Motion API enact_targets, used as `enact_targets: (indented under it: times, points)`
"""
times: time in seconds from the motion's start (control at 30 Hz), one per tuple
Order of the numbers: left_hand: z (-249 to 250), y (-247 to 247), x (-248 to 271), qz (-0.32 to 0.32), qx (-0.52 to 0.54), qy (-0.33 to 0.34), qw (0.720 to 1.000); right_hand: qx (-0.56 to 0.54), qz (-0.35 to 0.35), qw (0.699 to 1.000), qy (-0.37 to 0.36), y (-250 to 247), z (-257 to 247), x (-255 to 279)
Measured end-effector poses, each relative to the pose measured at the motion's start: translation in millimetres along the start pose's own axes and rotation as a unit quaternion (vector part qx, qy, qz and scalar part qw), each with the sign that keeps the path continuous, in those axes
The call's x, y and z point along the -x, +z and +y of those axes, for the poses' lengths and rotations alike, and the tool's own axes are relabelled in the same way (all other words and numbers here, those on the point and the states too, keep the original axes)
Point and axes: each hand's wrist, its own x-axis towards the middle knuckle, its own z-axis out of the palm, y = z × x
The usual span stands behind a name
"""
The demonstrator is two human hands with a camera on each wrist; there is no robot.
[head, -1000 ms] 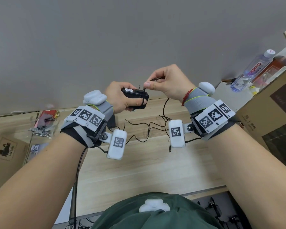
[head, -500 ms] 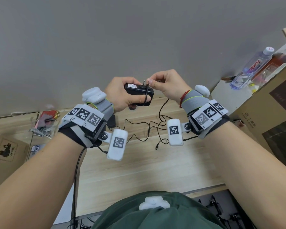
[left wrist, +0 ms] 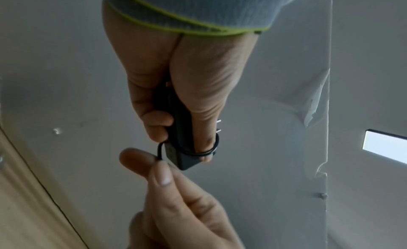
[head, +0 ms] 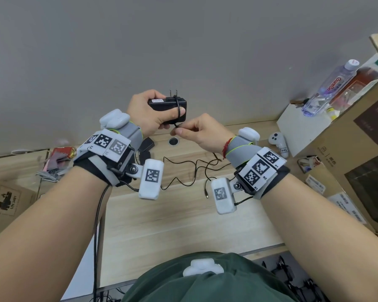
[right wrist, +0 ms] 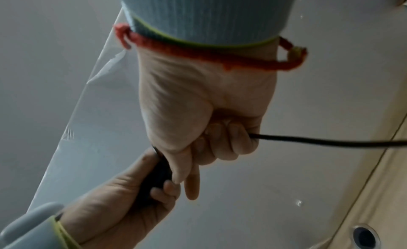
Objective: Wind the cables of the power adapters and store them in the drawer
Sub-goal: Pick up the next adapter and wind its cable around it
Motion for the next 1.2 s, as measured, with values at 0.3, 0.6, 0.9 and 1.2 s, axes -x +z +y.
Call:
enact_targets:
  times: [0.3, 0.6, 0.9, 1.2]
  points:
    - [-14, -9, 0, -0.014, -0.115, -0.015, 0.993, -0.005, 0.024, 0.999, -0.038, -29, -22, 3]
    - [-9, -1, 9, -0.105, -0.122, 0.011, 0.987, -0.058, 0.133, 0.989, -0.037, -51, -14, -10]
    - [5, 9, 16, -0.148, -0.062, 0.034, 0.986, -0.089, 0.128, 0.987, -0.029, -38, 7, -14]
    - [3, 13, 11, -0.066, -0.003, 0.028, 0.997, -0.016, 0.061, 0.998, 0.031, -12, 8, 0]
